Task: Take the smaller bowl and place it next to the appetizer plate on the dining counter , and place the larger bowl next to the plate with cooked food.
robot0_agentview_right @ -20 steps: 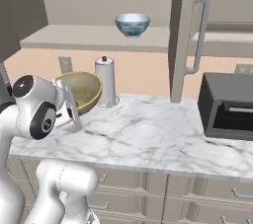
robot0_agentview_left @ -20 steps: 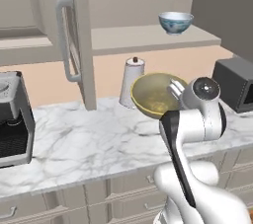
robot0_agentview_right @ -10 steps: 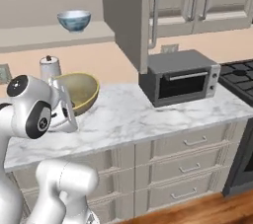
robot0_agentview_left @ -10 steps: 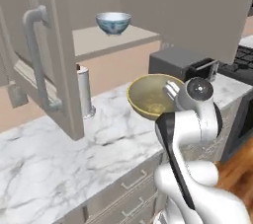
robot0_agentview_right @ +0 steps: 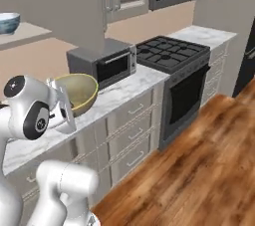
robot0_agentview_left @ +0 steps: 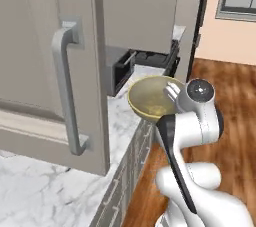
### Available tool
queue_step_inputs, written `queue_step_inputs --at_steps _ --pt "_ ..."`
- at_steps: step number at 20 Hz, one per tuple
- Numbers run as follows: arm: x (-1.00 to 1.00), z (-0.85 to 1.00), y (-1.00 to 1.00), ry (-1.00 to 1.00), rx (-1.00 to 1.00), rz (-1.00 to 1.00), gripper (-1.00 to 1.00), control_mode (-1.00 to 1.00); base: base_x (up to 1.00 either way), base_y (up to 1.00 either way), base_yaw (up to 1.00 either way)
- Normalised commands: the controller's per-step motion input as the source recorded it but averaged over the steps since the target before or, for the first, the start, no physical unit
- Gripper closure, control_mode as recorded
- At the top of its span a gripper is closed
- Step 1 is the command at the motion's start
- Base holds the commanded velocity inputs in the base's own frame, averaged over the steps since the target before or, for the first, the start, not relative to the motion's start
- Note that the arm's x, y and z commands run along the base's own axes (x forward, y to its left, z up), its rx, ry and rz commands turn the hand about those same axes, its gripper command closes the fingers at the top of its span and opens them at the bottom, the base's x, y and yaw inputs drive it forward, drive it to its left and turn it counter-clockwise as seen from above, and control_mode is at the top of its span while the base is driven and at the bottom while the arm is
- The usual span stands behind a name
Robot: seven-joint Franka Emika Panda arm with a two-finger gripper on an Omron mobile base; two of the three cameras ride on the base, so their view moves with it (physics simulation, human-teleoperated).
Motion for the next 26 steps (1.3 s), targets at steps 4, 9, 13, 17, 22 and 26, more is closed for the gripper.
queue_step_inputs --at_steps 4,9,13,17,22,26 --pt "0.00 0.00 0.00 0.00 0.00 0.00 1.00 1.00 -0.08 -0.07 -0.85" --pt "0.00 0.00 0.00 0.00 0.00 0.00 1.00 1.00 -0.09 -0.18 -0.80" --pt "0.00 0.00 0.00 0.00 0.00 0.00 1.00 1.00 -0.09 -0.29 -0.74" --pt "0.00 0.00 0.00 0.00 0.00 0.00 1.00 1.00 -0.10 -0.40 -0.70" --pt "0.00 0.00 0.00 0.00 0.00 0.00 1.00 1.00 -0.22 -0.79 -0.52" --pt "0.00 0.00 0.00 0.00 0.00 0.00 1.00 1.00 -0.26 -1.00 -0.28"
